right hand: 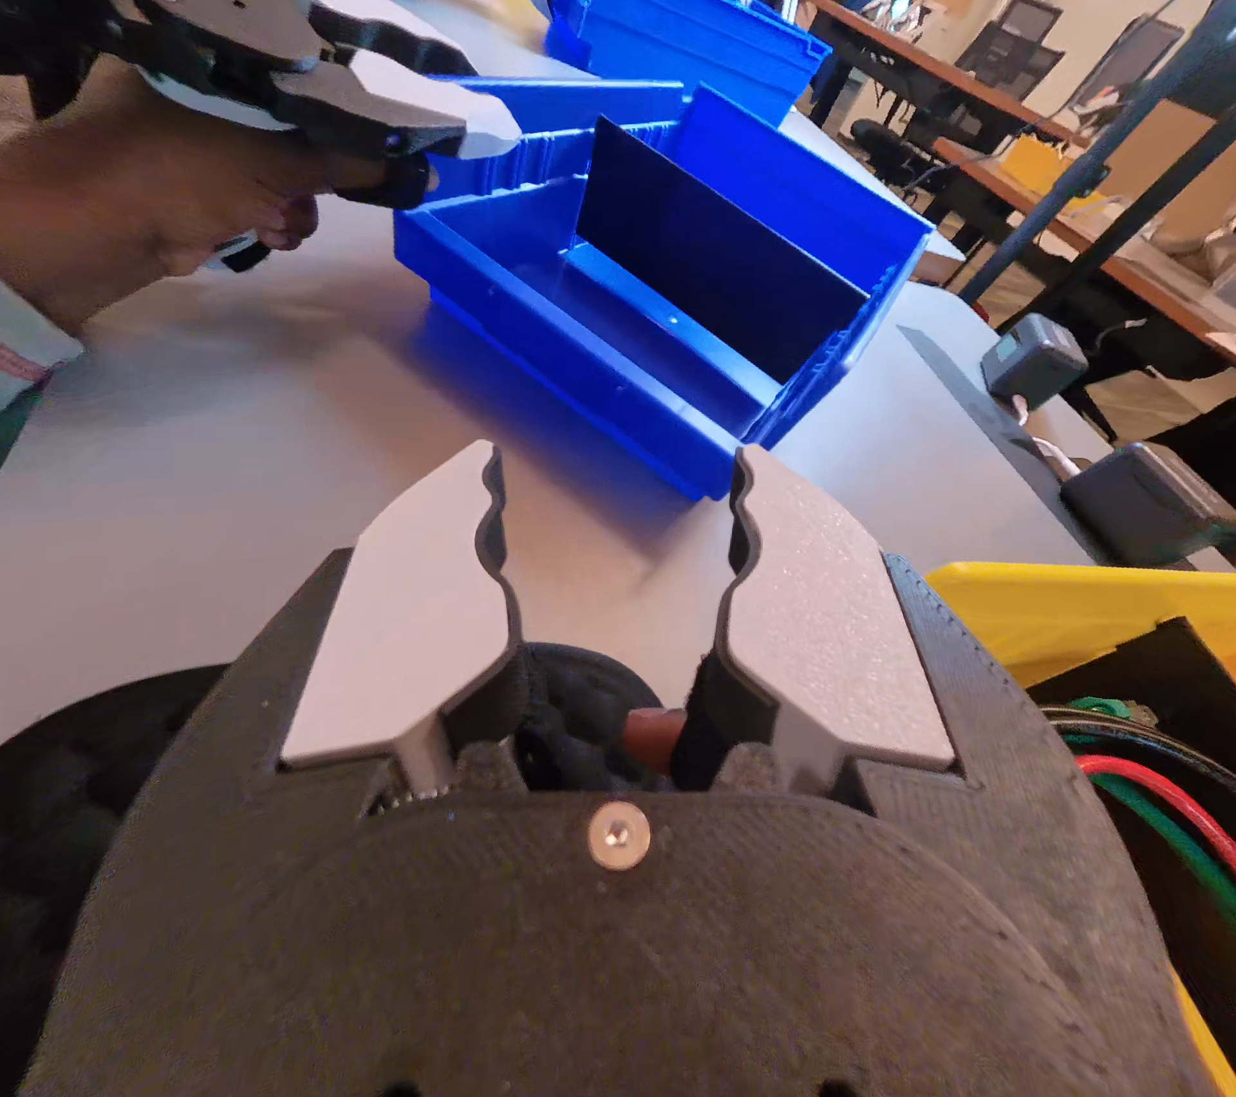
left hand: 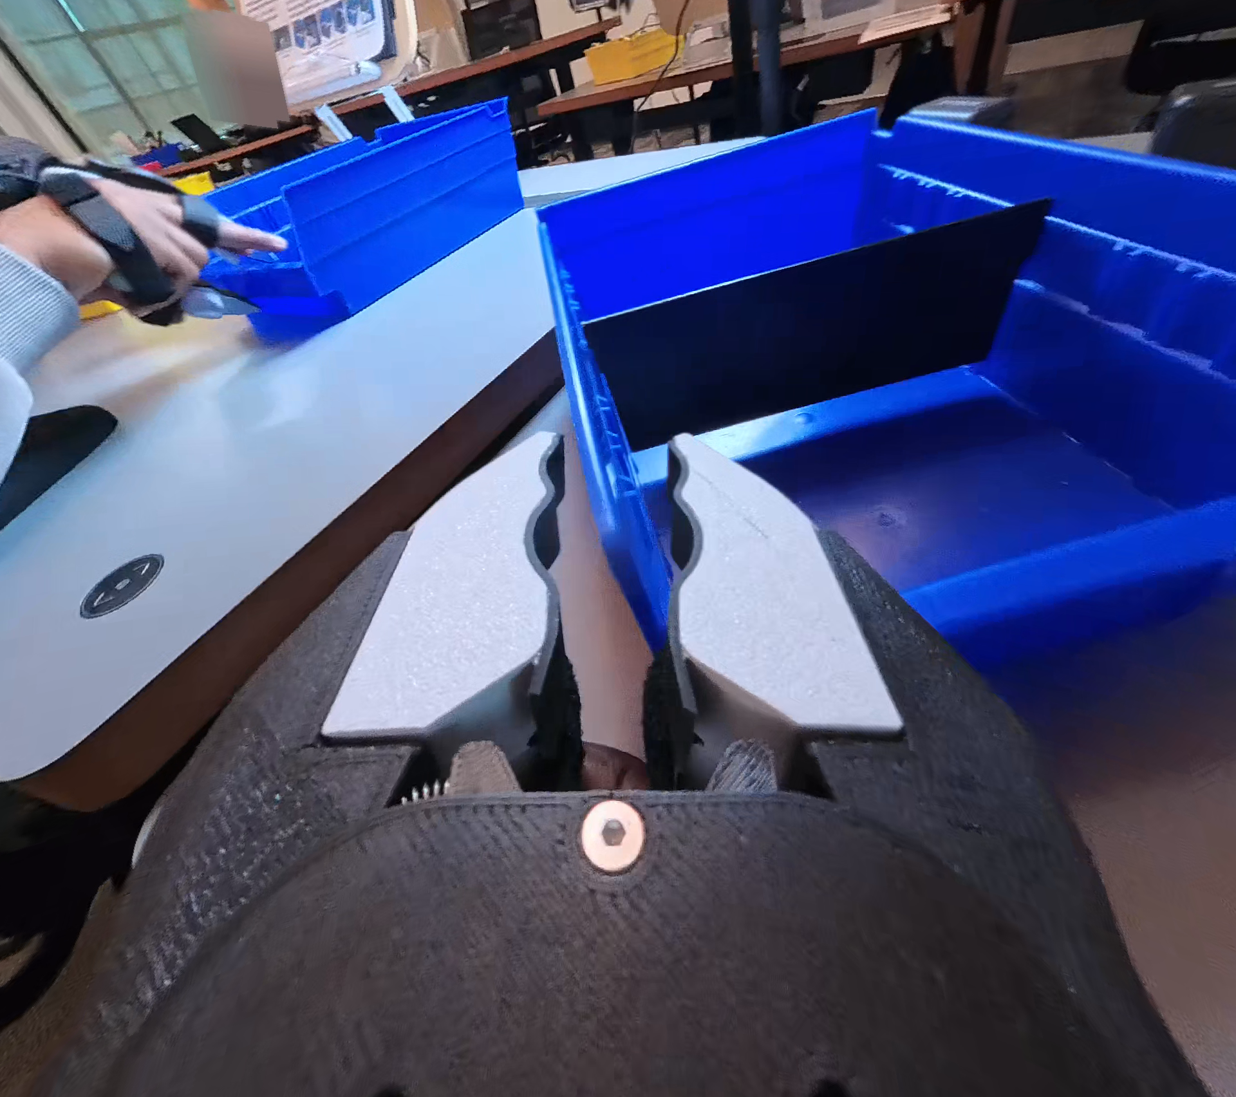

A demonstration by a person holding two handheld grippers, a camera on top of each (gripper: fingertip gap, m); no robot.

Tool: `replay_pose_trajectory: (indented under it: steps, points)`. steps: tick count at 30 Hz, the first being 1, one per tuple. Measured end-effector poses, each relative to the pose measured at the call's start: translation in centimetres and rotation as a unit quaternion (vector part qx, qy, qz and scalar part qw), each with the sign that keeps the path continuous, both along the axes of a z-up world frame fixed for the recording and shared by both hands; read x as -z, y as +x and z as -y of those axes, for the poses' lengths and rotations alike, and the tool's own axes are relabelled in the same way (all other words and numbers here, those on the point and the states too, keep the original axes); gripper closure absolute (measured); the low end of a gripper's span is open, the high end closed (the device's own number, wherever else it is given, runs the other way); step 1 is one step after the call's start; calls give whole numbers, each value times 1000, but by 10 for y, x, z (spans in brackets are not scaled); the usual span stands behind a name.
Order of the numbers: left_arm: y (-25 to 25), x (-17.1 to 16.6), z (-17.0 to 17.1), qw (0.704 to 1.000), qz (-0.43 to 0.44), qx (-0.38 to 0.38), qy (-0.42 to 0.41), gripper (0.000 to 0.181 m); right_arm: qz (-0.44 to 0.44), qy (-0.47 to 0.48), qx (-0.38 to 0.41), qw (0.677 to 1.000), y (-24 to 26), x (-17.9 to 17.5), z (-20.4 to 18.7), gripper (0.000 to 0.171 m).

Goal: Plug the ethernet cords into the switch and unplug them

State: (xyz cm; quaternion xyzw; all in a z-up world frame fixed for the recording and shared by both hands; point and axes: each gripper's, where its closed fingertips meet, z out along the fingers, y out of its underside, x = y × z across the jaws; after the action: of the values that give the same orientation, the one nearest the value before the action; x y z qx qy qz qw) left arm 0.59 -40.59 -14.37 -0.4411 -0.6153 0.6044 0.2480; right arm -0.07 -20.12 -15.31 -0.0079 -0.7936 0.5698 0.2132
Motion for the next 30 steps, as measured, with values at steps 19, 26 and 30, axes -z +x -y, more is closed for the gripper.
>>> replay_pose_trajectory:
  steps: [19, 26, 30]
  points:
    - [-6, 12, 0, 996, -23, 56, 59, 166, 80, -41, 89, 992, -60, -18, 29, 88]
    - [27, 18, -7, 978, 119, 111, 127, 166, 113, -26, 90, 989, -50, -2, 29, 106]
    - [27, 19, 3, 979, 101, 107, 142, 124, 120, 19, 88, 989, -43, 16, 37, 114]
